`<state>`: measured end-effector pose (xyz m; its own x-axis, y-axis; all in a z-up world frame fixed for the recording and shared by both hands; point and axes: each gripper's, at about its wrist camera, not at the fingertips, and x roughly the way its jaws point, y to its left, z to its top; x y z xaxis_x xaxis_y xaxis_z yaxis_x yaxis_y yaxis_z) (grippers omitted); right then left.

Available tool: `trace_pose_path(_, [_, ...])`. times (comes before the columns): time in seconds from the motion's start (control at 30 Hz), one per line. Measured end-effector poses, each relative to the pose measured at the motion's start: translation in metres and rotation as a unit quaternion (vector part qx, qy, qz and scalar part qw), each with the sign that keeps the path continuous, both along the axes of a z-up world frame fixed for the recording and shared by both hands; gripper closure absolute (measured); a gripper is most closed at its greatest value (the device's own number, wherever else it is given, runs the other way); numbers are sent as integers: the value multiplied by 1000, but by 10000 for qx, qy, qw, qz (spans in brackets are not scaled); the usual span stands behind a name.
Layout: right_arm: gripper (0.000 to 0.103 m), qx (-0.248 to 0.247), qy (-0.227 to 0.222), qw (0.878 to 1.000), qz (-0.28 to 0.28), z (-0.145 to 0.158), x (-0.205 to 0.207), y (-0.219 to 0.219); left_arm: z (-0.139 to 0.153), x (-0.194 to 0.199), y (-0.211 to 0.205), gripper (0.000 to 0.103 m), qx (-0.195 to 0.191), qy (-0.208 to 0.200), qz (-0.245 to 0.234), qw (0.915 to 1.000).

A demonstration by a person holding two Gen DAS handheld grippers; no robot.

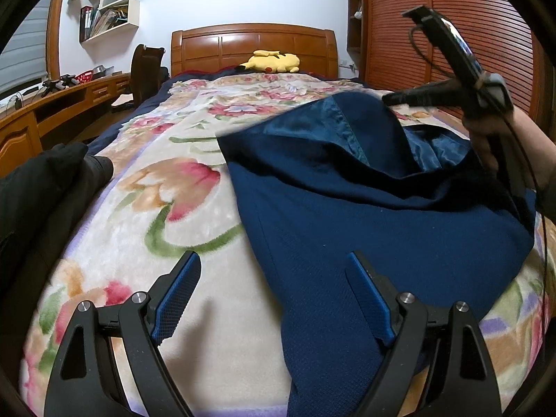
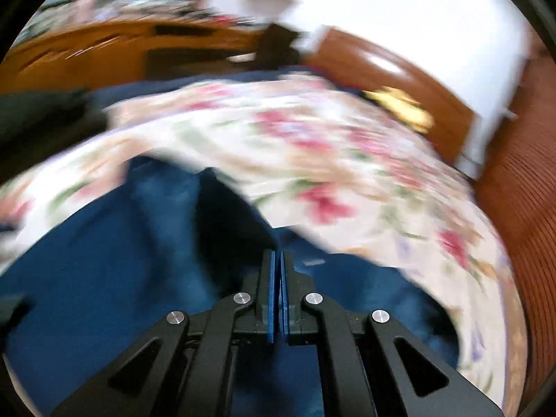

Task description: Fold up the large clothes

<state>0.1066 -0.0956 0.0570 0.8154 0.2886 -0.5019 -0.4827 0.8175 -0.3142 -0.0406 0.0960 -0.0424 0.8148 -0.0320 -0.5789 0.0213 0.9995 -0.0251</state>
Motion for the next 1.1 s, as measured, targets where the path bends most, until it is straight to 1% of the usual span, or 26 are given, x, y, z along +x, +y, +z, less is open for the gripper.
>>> trace_pose_path(0.03, [99, 204, 69, 9997, -142, 4, 6, -8, 0, 0, 0, 17, 6, 6, 1, 10000])
trace_pose_path(0.07, [89, 373, 120, 9989, -251, 7, 10, -16, 0, 0, 0, 17, 13, 15, 1, 10000])
trace_pose_path(0.1, [75, 468, 147, 9984, -281, 8, 11, -23, 0, 1, 0, 17, 14, 24, 0, 10000])
trace_pose_path(0.13, [67, 528, 183, 9981, -255, 8, 12, -27, 0, 1, 0, 17, 8, 35, -6, 10000])
trace_pose_path(0.17, [55, 560, 208, 9980, -213, 8, 10, -32, 0, 3, 0, 17, -6, 57, -16, 10000])
trace_pose_path(0.2, [52, 591, 217, 9979, -178, 8, 8, -39, 0, 4, 1, 17, -26, 78, -27, 10000])
trace_pose_path(0.3, [52, 647, 279, 9974, -131, 8, -1, -63, 3, 7, 4, 17, -92, 173, -89, 9998])
trace_pose_path(0.43, [52, 610, 398, 9972, 154, 12, -7, -97, 10, 10, 1, 17, -31, 223, -234, 9995])
trace_pose_path(0.53, [52, 441, 566, 9966, 395, 13, -17, -104, 19, 9, -4, 17, 78, 148, -294, 9994])
trace_pose_path(0.63, [52, 478, 763, 9937, 670, 13, -26, -103, 29, 9, -10, 17, 73, 64, -371, 9993])
trace_pose_path(0.73, [52, 575, 962, 9878, 1085, 12, -41, -92, 39, 11, -18, 17, -40, 4, -464, 9989])
trace_pose_path(0.87, [52, 253, 1249, 9784, 1626, 1, -58, -55, 45, 14, -31, 17, -50, 2, -608, 9981])
trace_pose_path(0.97, [52, 51, 1357, 9733, 1852, -7, -64, -33, 46, 11, -39, 17, -51, 15, -712, 9974])
trace_pose_path(1.1, [52, -162, 1412, 9704, 1954, -14, -60, -19, 46, 5, -45, 17, -41, 40, -792, 9968])
